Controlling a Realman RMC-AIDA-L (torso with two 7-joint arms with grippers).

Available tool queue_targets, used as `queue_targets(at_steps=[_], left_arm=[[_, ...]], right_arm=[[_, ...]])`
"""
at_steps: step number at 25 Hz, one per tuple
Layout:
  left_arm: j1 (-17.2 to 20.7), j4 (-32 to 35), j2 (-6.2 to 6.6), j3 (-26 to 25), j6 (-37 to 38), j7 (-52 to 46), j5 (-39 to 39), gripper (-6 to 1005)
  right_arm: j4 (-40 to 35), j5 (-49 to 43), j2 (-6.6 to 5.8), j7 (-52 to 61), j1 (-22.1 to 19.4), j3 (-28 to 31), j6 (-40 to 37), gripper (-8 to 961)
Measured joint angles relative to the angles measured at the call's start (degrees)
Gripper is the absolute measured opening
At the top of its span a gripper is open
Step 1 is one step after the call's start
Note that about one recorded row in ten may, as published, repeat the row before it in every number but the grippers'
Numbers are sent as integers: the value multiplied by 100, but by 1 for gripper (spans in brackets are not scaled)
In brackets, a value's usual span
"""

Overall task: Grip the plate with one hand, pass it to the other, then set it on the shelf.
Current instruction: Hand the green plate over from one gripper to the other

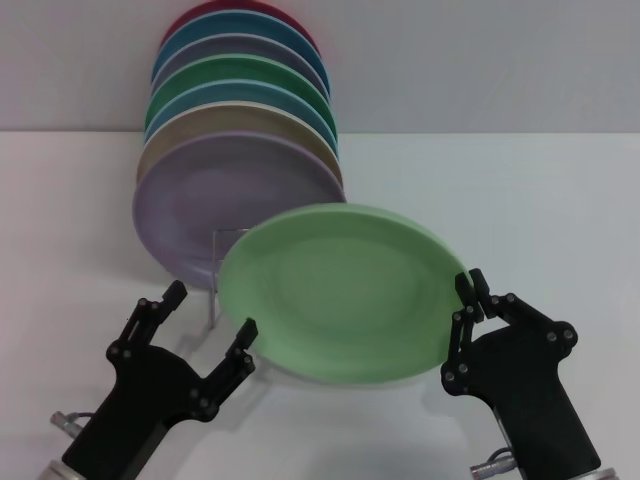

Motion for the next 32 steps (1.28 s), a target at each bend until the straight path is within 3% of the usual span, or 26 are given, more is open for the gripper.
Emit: queue_targets(at_steps=[19, 32], left_arm=[[-290, -192, 9, -182, -449, -193, -41, 859], [-290, -165, 14, -212, -450, -201, -44, 552]], right_arm=[[0, -14, -1, -145, -3, -25, 48, 19], [0, -25, -9, -145, 3, -25, 46, 18]])
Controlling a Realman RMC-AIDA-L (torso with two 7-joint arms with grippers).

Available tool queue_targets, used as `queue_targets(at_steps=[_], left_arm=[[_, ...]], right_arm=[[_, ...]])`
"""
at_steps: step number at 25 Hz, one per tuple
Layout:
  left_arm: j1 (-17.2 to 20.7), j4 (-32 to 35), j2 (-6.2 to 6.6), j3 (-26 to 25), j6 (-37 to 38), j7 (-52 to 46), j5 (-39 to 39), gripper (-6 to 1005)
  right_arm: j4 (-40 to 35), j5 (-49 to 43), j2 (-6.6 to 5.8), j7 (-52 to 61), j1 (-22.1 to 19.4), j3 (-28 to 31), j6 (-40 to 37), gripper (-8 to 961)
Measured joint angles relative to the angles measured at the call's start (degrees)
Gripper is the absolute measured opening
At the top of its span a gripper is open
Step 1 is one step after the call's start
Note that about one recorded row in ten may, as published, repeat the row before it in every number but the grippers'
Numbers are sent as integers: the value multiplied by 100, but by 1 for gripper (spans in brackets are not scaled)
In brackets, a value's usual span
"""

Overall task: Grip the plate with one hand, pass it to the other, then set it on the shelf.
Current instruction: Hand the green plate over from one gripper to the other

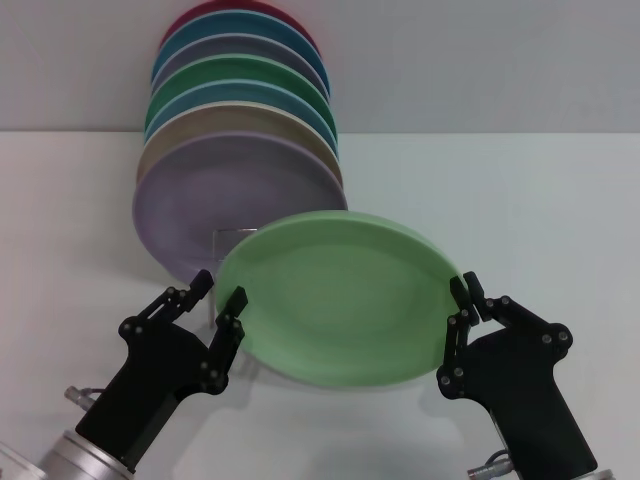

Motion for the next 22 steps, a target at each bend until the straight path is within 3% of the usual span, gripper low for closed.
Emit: queue_targets(at_steps=[7, 14, 22], left_arm=[[-36, -11, 0, 2, -78, 0, 4, 374], [-37, -27, 0, 2, -80, 0, 3, 269], [-18, -28, 11, 1, -32, 0, 29, 241]], right_arm=[[-8, -16, -1, 0, 7, 0, 0, 17], [-16, -16, -1, 0, 9, 0, 0, 18], [-26, 0, 0, -23, 9, 0, 5, 18]])
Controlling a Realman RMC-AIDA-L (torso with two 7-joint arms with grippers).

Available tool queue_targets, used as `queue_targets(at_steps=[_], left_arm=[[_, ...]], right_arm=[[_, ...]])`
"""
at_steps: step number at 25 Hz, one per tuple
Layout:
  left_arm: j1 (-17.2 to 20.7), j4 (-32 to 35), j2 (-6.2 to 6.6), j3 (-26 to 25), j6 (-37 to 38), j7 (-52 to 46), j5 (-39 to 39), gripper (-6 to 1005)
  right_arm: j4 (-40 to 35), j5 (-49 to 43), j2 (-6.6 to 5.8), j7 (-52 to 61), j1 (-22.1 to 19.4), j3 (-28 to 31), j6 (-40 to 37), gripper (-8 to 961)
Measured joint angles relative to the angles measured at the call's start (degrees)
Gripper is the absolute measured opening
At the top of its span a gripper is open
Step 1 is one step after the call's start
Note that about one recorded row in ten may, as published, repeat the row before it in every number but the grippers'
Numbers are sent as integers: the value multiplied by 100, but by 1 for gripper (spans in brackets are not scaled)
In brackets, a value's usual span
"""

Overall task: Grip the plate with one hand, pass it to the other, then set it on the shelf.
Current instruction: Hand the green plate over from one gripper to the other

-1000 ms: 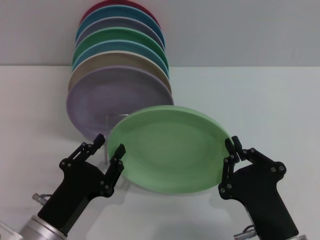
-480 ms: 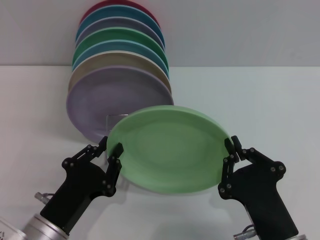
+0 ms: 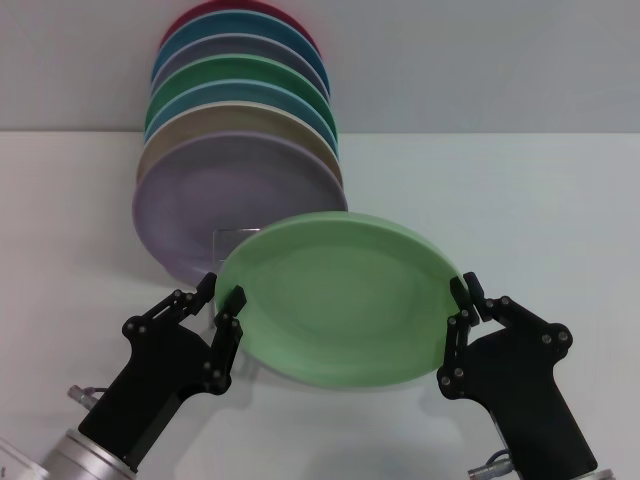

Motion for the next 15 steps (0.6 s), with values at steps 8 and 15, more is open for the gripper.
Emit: queue_targets(at_steps=[8, 15], left_arm=[[-10, 0, -2, 0, -5, 0, 6, 202], [-20, 0, -2, 0, -14, -60, 7, 184]], right_arm=[[21, -13, 0, -137, 16, 0, 4, 17], [34, -11, 0, -137, 26, 0, 4, 17]])
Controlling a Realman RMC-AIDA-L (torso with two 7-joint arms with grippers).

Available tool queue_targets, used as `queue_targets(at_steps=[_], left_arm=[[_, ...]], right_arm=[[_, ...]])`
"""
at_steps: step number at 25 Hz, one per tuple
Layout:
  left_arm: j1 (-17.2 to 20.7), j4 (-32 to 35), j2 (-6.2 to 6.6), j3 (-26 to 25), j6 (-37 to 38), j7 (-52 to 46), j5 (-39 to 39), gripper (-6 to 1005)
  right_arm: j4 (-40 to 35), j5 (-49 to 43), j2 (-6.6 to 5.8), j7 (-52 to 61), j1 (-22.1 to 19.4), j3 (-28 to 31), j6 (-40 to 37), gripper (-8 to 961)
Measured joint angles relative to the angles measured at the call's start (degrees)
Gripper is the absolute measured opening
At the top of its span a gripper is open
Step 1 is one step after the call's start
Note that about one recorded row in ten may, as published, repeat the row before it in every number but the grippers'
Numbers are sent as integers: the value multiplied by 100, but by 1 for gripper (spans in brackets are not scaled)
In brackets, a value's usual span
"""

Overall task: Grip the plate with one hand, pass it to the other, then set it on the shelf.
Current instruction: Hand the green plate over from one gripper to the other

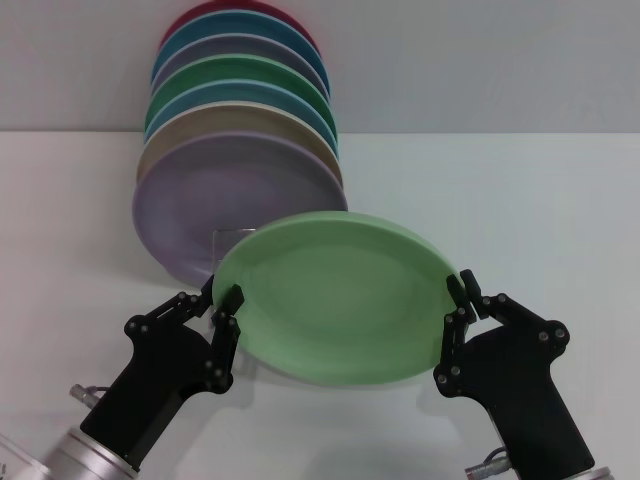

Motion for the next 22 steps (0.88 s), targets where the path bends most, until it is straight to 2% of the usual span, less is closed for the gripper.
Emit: queue_targets(at_steps=[12, 22], left_arm=[[-21, 48, 2, -64, -19, -76, -25, 147], [-16, 176, 10, -215, 37, -471, 8, 73]], right_arm=[[-8, 3, 0, 0, 19, -27, 11, 18], [-14, -9, -19, 1, 31, -70, 19, 18]])
